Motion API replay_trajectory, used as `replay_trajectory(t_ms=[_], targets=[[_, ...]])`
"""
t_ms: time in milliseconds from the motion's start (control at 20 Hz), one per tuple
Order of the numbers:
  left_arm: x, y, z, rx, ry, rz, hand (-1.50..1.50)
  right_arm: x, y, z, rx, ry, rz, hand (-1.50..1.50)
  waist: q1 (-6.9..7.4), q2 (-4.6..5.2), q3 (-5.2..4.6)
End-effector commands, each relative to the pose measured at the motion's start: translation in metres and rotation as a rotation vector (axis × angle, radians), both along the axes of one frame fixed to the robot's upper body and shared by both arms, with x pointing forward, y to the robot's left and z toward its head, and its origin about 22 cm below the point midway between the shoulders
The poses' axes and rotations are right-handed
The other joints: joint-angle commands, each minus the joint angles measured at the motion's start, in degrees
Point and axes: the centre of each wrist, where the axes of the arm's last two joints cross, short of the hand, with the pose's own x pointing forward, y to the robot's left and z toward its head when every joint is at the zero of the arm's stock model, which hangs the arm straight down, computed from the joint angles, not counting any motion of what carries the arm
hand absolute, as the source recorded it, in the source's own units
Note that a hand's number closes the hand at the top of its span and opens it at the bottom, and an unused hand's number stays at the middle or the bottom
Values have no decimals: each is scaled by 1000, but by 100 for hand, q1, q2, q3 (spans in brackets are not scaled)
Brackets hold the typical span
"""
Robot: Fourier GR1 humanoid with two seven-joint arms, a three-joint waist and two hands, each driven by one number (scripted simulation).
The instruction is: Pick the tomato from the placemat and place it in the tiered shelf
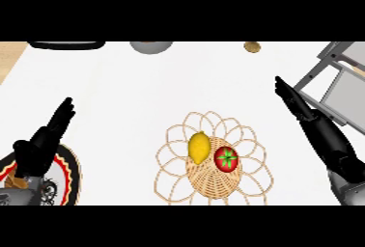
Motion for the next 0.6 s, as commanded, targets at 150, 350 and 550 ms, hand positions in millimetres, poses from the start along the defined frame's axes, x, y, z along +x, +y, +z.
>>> replay_trajectory(t_ms=[150, 350, 550], targets=[[14, -44, -3, -36, -71, -27, 0, -2, 1, -2, 225, 112, -347, -150, -206, -11, 151], [12, -43, -3, -90, -50, -26, 0, -6, 46, -4, 936, 168, -376, 150, -489, -77, 471], [18, -63, 5, -94, -68, -45, 0, -36, -60, -75, 48, 91, -1031, 150, -485, 2, 142]])
